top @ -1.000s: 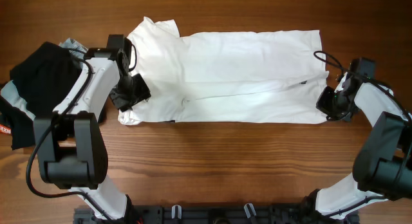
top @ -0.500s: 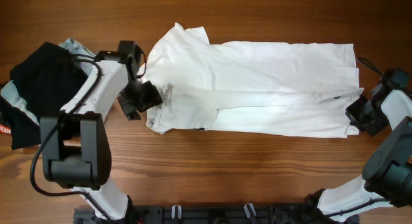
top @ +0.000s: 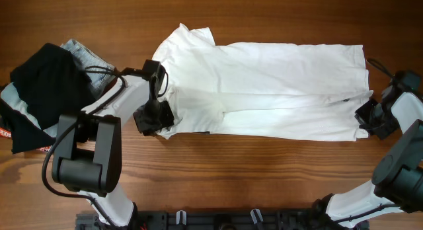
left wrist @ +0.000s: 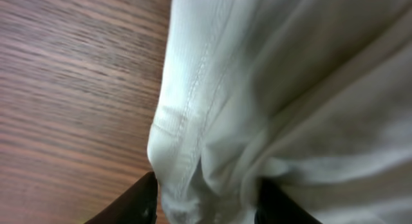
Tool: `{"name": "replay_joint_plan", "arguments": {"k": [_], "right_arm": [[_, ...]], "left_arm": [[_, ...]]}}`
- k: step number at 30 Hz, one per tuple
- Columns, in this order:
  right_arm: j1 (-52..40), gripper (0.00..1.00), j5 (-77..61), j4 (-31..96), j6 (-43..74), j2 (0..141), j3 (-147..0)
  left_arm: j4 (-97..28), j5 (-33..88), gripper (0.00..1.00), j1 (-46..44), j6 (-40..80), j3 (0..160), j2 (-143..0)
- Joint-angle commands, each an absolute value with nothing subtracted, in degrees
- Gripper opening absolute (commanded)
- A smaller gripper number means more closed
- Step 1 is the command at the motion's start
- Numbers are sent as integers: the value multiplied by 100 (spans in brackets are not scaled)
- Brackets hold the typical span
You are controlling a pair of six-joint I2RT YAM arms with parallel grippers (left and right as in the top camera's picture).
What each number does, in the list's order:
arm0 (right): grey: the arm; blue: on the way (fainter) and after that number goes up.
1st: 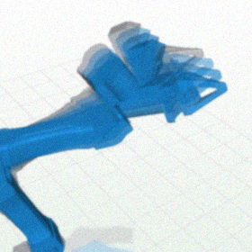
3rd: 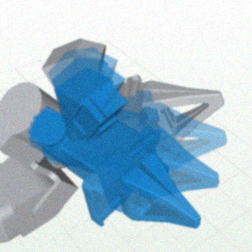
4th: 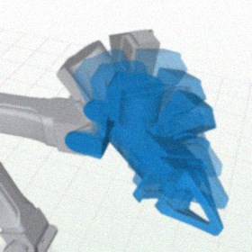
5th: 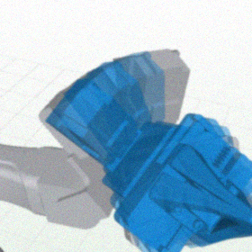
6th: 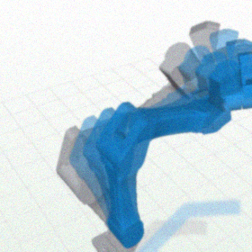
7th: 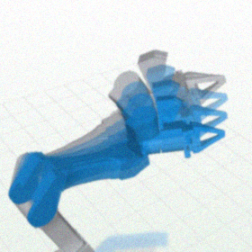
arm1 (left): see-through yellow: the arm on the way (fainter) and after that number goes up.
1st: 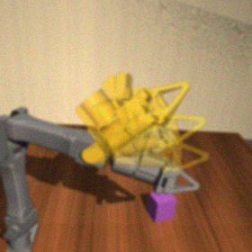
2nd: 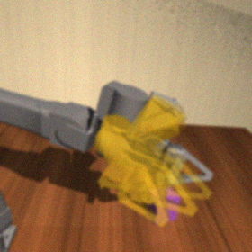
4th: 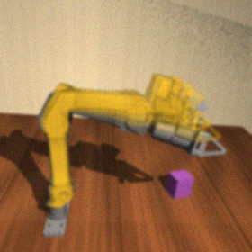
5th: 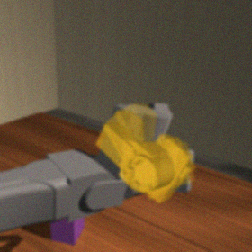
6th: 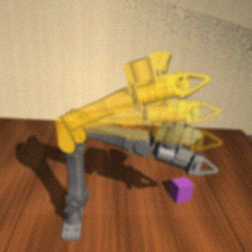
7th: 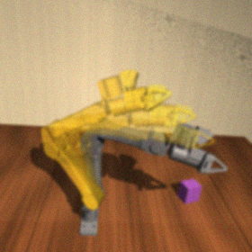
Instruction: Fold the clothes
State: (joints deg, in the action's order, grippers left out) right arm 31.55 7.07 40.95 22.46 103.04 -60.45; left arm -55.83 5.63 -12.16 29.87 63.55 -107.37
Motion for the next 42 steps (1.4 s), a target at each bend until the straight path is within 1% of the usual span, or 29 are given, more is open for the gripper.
{"name": "replay_joint_plan", "arguments": {"k": [1,2,3,6,8,11,12,13,14,15,18,20,22,24,26,27,29,31,34,35,37,38,40,42], "right_arm": [[3135,9,631,4080,2182,10254,-6143],[3135,9,631,4082,2180,10254,-6143],[3135,9,633,4082,2180,10254,-6143],[3135,9,639,4080,2178,10254,-6143],[3135,9,639,4080,2178,10254,-6143],[3135,9,637,4117,2112,10254,-6143],[3135,9,637,4119,2112,10254,-6143],[3135,9,637,4119,2110,10254,-6143],[3135,9,637,4117,2110,10254,-6143],[3135,9,635,4112,2115,10254,-6143],[3135,9,635,4112,2115,10254,-6143],[3135,10,635,4112,2112,10254,-6143],[3135,10,635,4110,2115,10254,-6141],[3135,10,635,4108,2112,10254,-6141],[3135,10,635,4104,2115,10254,-6141],[3135,10,635,4104,2112,10254,-6141],[3135,10,633,4104,2112,10254,-6141],[3135,10,626,4104,2115,10254,-6141],[3135,10,591,4104,2117,10254,-6141],[3135,10,591,4106,2117,10254,-6141],[3135,11,591,4106,2117,10254,-6141],[3135,11,591,4106,2112,10254,-6141],[3135,10,589,4106,2115,10254,-6141],[3135,10,589,4104,2115,10254,-6141]], "left_arm": [[-5356,314,10,-1247,3006,6226,-10768],[-5384,165,4,-1236,3011,6226,-10768],[-5505,21,4,-1219,3020,6226,-10768],[-6213,-1017,4,-930,3546,6252,-10746],[-6307,-1122,4,-631,3566,6252,-10726],[-6311,-1153,5,-421,3562,6252,-10726],[-6333,-1212,8,-410,3562,6252,-10726],[-6357,-1234,15,-410,3555,6254,-10724],[-6383,-1229,20,-410,3492,6265,-10724],[-6510,-1236,22,-410,3332,6344,-10724],[-7028,-1483,22,-412,3330,6888,-10597],[-7122,-1463,23,-454,3328,7190,-10381],[-6893,-1085,27,-585,3323,7277,-10125],[-6652,-298,32,-753,3057,7275,-10106],[-6346,150,41,-996,2871,7188,-10127],[-6243,150,45,-1083,2871,7120,-10127],[-5959,150,47,-1223,2875,6882,-10127],[-5712,202,47,-1288,2875,6635,-10127],[-5378,517,44,-1341,2873,6329,-10127],[-5321,576,38,-1341,2871,6283,-10127],[-5262,574,11,-1339,2869,6274,-10127],[-5175,574,4,-1339,2869,6274,-10127],[-5087,574,4,-1304,2869,6322,-10123],[-5127,574,4,-1118,2781,6692,-10114]]}}
